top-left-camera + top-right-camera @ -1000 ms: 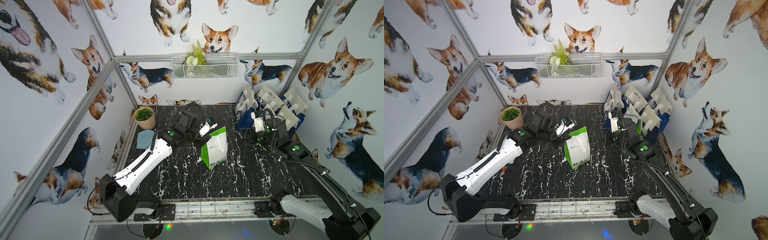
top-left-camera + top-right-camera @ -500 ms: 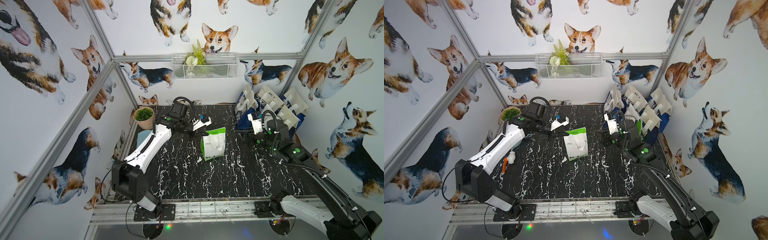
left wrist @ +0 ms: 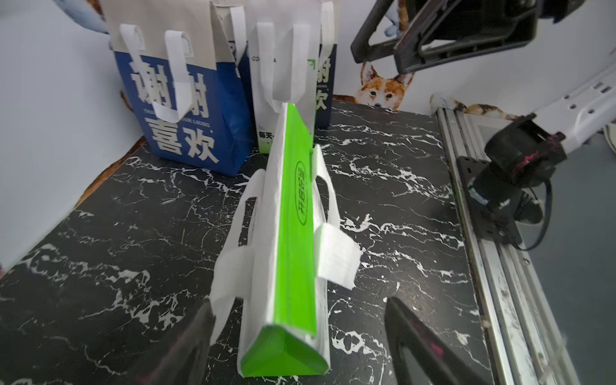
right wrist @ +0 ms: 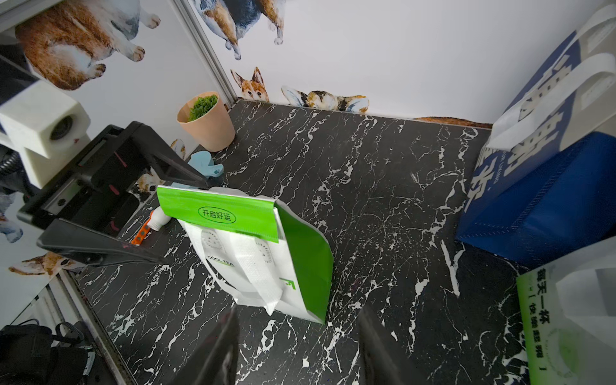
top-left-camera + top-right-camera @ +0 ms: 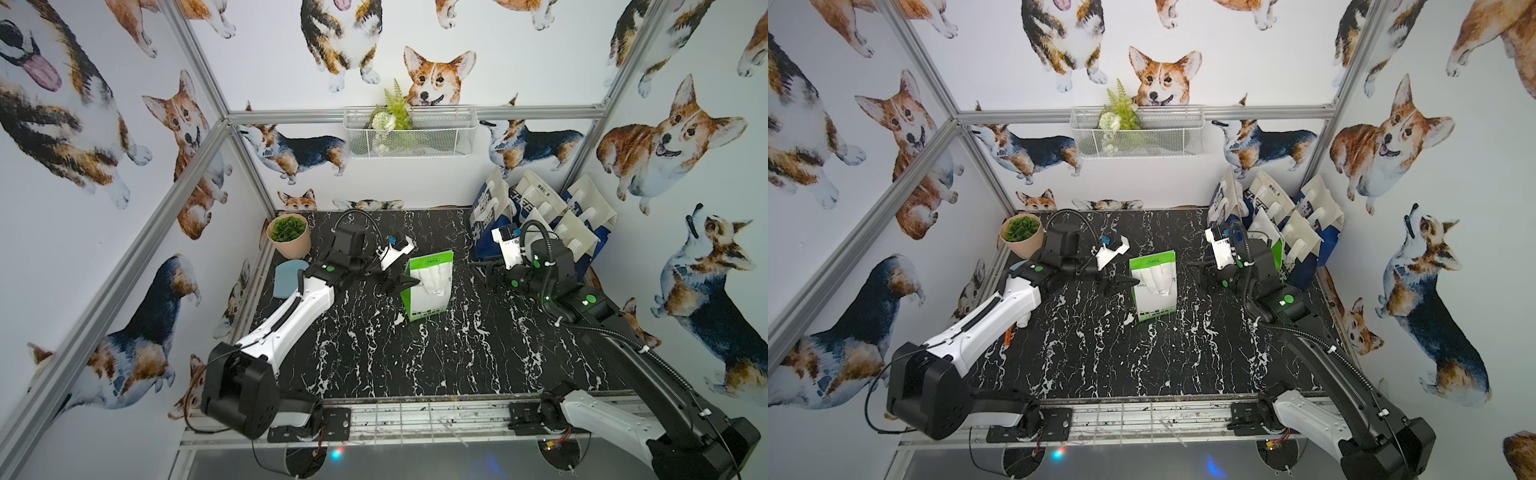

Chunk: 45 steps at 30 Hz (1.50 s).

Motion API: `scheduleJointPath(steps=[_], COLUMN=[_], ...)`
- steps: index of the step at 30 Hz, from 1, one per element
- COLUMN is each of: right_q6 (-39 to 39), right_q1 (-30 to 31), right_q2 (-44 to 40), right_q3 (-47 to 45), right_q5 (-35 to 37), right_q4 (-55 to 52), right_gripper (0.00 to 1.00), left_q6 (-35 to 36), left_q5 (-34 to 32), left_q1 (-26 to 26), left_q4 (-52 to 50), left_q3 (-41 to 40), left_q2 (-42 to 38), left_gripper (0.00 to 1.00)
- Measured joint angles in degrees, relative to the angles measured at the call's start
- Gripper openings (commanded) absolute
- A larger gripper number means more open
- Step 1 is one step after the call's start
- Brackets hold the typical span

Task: Open the takeout bag
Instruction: Adjust the takeout bag at the center of the board.

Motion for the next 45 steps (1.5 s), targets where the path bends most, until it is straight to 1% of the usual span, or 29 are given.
scheduleJointPath(steps=[2,4,7,10,14,18,20,23,26,31,33,35,37,41,45], right_q6=[0.0,0.0,0.0,0.0,0.0,-0.1,-0.2,-0.3,-0.5,-1.1,-1.1,-1.2,-1.3,-2.7,-6.3], right_q1=[0.0,0.0,0.0,0.0,0.0,0.0,0.0,0.0,0.0,0.0,0.0,0.0,0.3,2.2,6.4], right_q2=[0.0,0.2,0.5,0.7,0.8,0.6,0.4,0.4,0.4,0.0,-0.5,-0.9,-1.4,-1.6,-1.6], right_q3=[0.0,-0.1,-0.2,-0.2,-0.2,-0.2,-0.2,-0.2,-0.2,-0.3,-0.4,-0.7,-1.0,-1.5,-3.0], right_q5=[0.0,0.0,0.0,0.0,0.0,0.0,0.0,0.0,0.0,-0.1,-0.5,-1.3,-2.1,-3.2,-3.8], right_q4=[0.4,0.7,1.0,1.2,1.3,1.3,1.3,1.3,1.3,1.3,1.6,2.3,3.4,6.0,9.5], right_gripper=[0.58,0.58,0.58,0.58,0.58,0.58,0.58,0.58,0.58,0.55,0.54,0.54,0.52,0.50,0.49], left_q6=[-6.4,-11.2,-16.9,-21.0,-23.5,-23.6,-23.6,-23.6,-24.0,-23.8,-23.7,-23.4,-23.4,-24.1,-26.4], left_q5=[-3.4,-6.7,-10.6,-12.9,-16.4,-18.5,-18.3,-16.2,-15.1,-12.2,-11.2,-10.2,-9.4,-7.5,-6.3], left_q1=[-0.7,-2.0,-4.4,-6.8,-8.0,-8.1,-8.1,-8.1,-8.1,-7.9,-7.9,-7.9,-7.9,-7.9,-7.9], left_q4=[9.3,13.0,18.9,26.6,32.8,38.5,40.8,43.6,46.3,48.7,48.8,49.0,50.1,52.4,57.8], left_q3=[-9.4,-16.0,-21.7,-26.6,-26.7,-25.3,-24.6,-22.5,-22.3,-22.3,-22.1,-22.2,-22.9,-23.4,-25.3], left_q2=[-5.2,-8.6,-11.0,-10.5,-5.5,-0.1,2.8,6.9,8.5,9.7,10.0,10.1,10.1,11.0,12.3], left_gripper=[0.90,0.90,0.90,0.88,0.83,0.82,0.74,0.64,0.54,0.17,0.10,0.08,0.00,0.00,0.01])
